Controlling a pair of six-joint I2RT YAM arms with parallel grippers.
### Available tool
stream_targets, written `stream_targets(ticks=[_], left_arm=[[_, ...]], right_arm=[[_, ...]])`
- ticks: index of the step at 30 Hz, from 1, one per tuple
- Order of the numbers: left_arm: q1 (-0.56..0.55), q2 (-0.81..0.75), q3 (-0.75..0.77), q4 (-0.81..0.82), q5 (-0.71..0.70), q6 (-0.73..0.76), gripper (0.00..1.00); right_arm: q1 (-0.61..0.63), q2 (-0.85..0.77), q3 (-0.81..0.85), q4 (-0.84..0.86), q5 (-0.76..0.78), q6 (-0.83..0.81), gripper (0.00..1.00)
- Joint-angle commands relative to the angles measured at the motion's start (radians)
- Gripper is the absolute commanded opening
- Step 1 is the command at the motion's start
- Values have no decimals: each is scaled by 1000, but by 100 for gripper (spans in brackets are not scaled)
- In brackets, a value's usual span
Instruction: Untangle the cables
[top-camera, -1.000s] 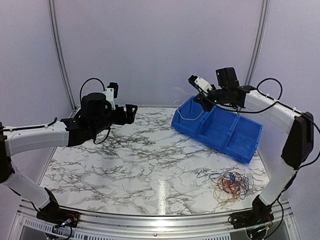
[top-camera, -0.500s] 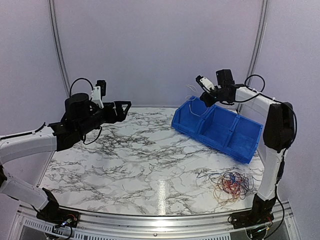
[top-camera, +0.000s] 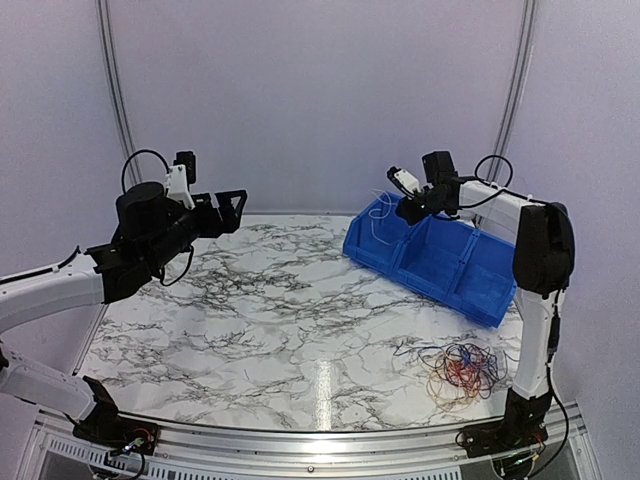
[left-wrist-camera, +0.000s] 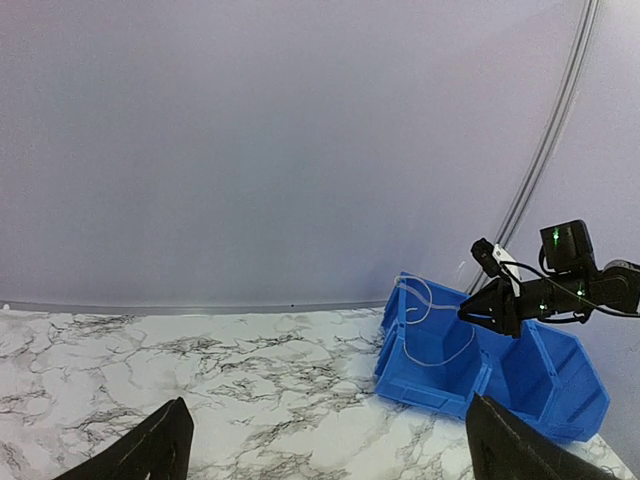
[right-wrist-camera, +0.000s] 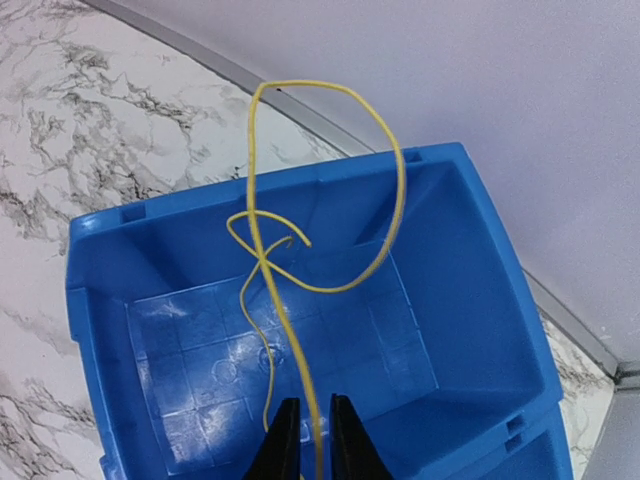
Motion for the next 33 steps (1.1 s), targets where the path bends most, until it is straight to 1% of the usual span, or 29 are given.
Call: stream_targets(ticks=[1,4,8,11,13,16,21,26,29,33], left_arm=[[14,10,-4,2,-31,-3,99],[20,15,-5,-4,-6,-37,99],[20,31,9,-14,52,-24,99],[20,37,12,-13,31,-7,99],[19,32,21,-24,46,15,99],[19,27,29,-36,46,-1,99],[20,49,22,-39,-11,-10,99],[22,60,27,-44,15,3,99],[28,55,27,-46,26,25,99],[34,47,27,-46,41,56,99]], right_arm=[[-3,-22,30,-14,16,19,30],[-3,-57,16,-17,12,23,40],[-3,-148,-48,-2,-12,32,47],[-4,-232,-112,5,-64,36,48],[-3,-286,-160,12,-99,39,49],[-4,-331,-204,10,-115,9,52],[0,-263,-151,-11,-82,-82,50],[20,-137,-55,-34,-18,-109,40],[52,-74,-11,-42,50,-156,40],[107,-2,18,-14,200,-224,47]])
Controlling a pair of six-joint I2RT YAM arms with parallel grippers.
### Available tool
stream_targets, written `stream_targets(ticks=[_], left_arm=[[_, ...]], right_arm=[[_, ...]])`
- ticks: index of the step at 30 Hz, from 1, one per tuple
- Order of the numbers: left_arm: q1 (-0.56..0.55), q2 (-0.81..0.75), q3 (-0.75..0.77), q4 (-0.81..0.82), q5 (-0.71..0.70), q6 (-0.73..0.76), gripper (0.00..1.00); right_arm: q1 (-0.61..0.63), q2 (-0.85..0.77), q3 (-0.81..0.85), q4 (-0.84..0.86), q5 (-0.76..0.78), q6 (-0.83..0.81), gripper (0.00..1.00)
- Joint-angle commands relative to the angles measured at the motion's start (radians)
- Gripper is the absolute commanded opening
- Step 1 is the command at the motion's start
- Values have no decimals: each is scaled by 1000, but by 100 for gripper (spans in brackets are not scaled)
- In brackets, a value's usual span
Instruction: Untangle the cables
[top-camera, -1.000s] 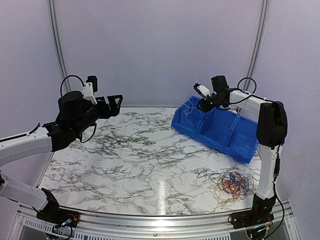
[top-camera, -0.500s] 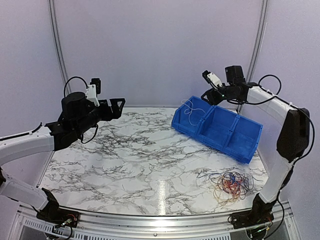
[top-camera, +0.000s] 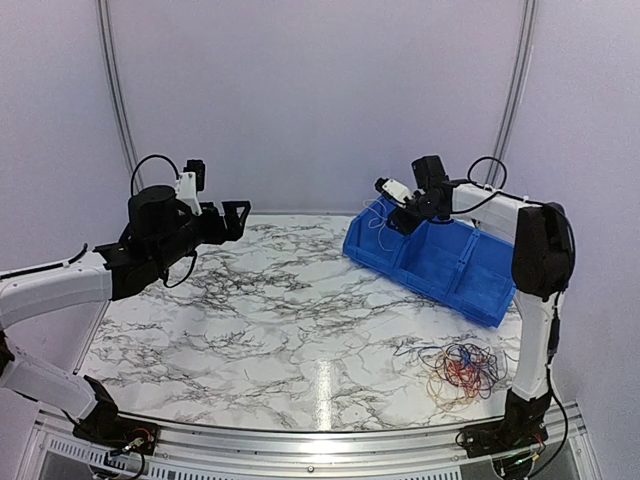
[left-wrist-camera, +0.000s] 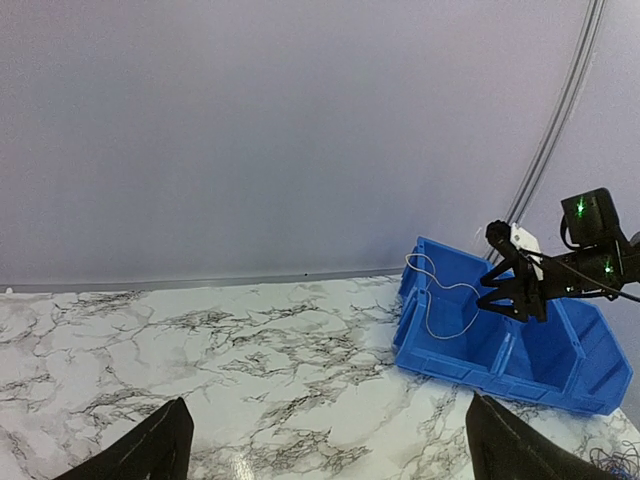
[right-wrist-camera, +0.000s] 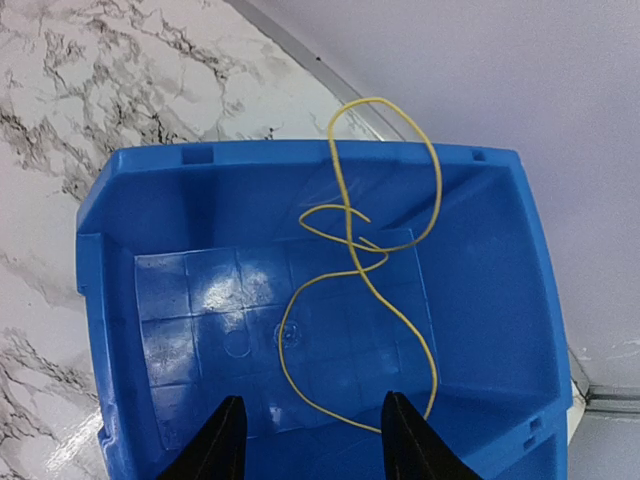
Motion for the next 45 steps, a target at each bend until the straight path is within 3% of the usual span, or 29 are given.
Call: stream_targets(ticks=[1,5,15,19,24,25,37,45], left_arm=[[10,-10,25,-11,24,52,99],[12,-8,26,-12,30,62,99],[17,-2,30,-11,76,58,99],[20,1,33,-11,100,50,99],[24,3,35,-11,107,51,99],[25,1,35,-11,107,51,99],[30,-8,36,-11,116,30,99],[32,-10,38,-10,125,26,99]], right_arm=[[73,55,75,27,205,-92,48],[110,110,83,91,351,-118,50],[121,251,218,122,448,-103,45],[121,295,271,133,458,-103,32],[118,283,277,118,436,-72,2],[118,264,264,123,429,-63,0],[92,45,56,101,326,-70,0],[81,49,21,67,353,-134,0]])
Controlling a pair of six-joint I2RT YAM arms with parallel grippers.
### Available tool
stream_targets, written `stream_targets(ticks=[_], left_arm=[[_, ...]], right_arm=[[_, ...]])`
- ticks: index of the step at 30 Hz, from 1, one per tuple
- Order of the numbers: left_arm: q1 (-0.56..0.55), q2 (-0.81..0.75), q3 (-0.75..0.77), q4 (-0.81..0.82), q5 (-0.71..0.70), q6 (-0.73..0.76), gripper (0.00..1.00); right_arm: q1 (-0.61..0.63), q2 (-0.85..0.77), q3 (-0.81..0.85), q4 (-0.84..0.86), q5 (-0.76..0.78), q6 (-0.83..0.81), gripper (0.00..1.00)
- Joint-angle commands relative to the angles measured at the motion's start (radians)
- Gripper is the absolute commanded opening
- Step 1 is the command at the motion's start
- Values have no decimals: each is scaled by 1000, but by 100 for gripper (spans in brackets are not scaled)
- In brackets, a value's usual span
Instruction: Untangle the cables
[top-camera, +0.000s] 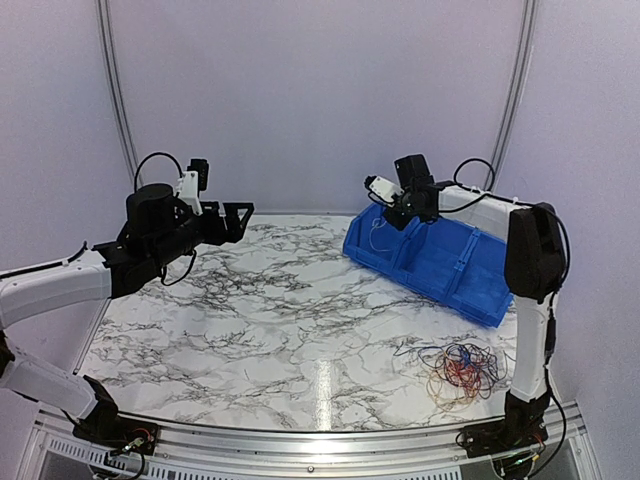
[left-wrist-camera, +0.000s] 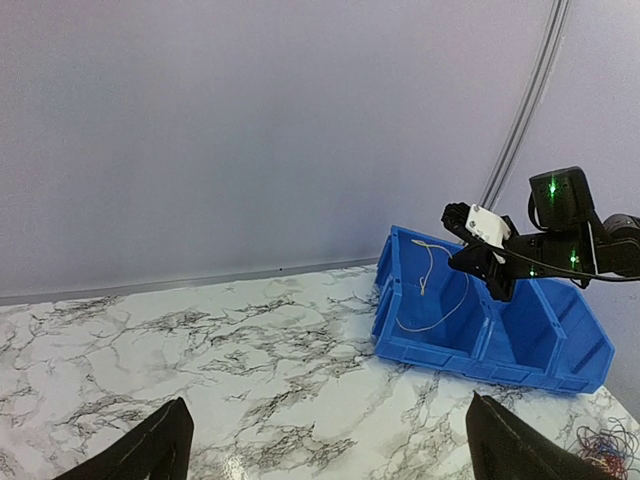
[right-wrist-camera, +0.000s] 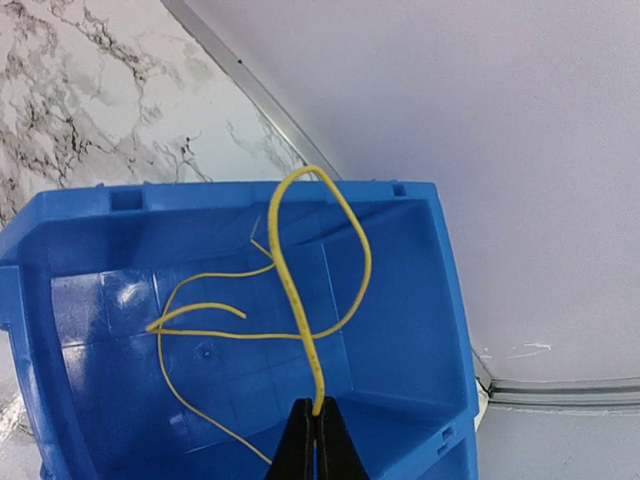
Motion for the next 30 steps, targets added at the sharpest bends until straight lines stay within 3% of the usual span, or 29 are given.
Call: stream_targets(ticks=[1,10,13,16,22,30], left_arm=[[7,-10,34,-6,16,-5,99],[8,-7,33,-6,15,-4,99],[10,-4,34,-6,17,-7,99],[15,0,33,-7,-9,-70,99],[36,14,36,-7,27,-145,99],[30,-2,38,-8,44,-88,99]], right_arm=[[-17,19,-1,-44,6,-26,0],[-40,30,34,-113,-38,40,1],[-44,-1,25,-126,-44,65,29],[-47,-61,6,-144,-96,104,41],[-59,-236,-116,-192,-267,153,44],[-82,-604,-470,-214,-481,111,44]])
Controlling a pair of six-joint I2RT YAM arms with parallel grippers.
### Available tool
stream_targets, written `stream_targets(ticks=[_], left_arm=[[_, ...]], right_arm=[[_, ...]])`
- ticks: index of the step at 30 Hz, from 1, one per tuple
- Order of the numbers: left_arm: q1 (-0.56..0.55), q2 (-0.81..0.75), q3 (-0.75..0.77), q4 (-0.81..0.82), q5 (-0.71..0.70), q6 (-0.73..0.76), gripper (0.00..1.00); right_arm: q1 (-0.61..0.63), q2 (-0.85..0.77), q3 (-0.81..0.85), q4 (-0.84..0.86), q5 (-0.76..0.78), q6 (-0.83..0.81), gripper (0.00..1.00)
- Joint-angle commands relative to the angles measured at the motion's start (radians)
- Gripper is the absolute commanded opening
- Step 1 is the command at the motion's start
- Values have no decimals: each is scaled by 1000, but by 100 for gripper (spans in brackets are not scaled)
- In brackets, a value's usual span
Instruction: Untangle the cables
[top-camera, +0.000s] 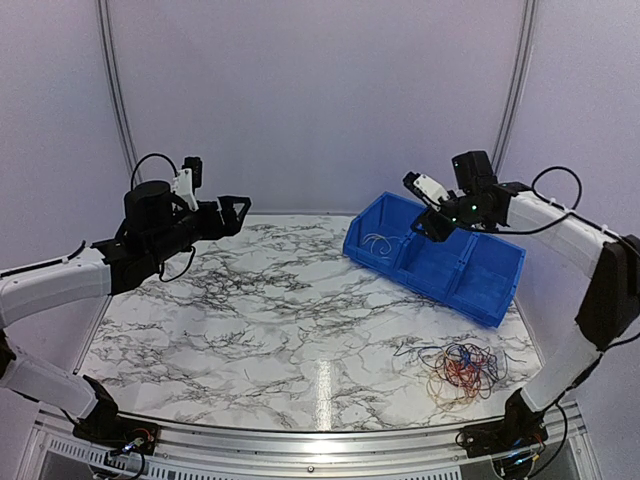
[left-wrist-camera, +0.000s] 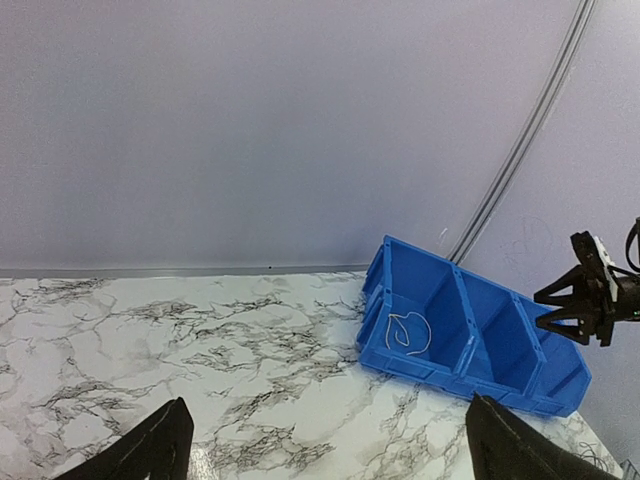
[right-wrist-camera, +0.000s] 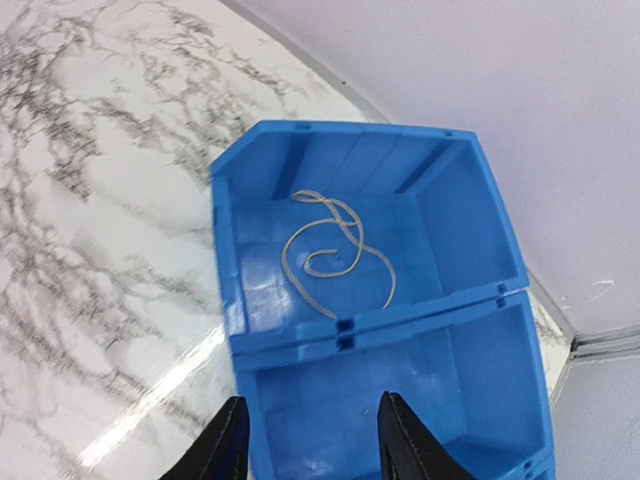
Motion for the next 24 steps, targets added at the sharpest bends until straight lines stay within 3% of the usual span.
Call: stream_targets(ticks=[1,4,8,12,15,17,20,24], left_arm=[[-3,-8,27,-7,-21,22,99],[-2,2,18,-25,-148,40,99],[2,33,66,-91,-175,149,99],[30,-23,46,-45,-242,92,99],[43,-53,23,2,-101,187,98],[30,-23,45,-30,-48,196,90],[-69,56,106,-125,-23,196,80],[-261,127,119,-152,-131,292,80]], right_arm=[[-11,-187,-172,-58,-145,-33,44],[-13,-316,-277,-129,-192,-129,43],[-15,-471,-360,-243,-238,-269,39],[-10,-573,-417,-450,-316,-430,39],[2,-621,-484,-549,-302,-534,39],[11,-634,-530,-583,-266,-566,39],[31,-615,-583,-619,-237,-590,39],[73,-578,-622,-648,-248,-583,42]])
